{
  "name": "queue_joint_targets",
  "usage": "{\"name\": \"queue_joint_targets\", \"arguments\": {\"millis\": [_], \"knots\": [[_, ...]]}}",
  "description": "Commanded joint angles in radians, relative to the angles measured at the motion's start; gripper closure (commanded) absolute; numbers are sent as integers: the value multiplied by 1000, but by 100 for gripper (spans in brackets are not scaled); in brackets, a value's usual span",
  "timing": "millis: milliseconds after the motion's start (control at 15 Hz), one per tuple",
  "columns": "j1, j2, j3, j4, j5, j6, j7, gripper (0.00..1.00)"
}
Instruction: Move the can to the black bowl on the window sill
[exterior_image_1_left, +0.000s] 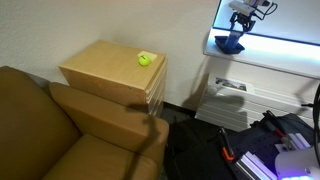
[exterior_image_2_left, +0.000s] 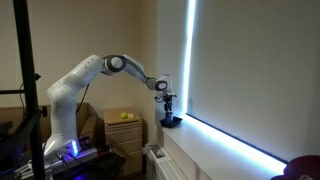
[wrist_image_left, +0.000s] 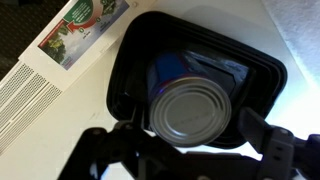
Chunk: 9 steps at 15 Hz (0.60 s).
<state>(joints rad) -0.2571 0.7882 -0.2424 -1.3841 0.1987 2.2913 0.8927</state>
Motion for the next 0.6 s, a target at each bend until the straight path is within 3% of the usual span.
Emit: {"name": "queue_joint_targets", "arguments": {"millis": [0, 200, 467, 533], "knots": [[11, 5, -17, 44, -9, -16, 36, 0], [-2, -16, -13, 66, -4, -47, 29, 0], [-46, -79, 11, 111, 5, -337, -19, 0], [-17, -33, -17, 114, 0, -224, 13, 0]]}}
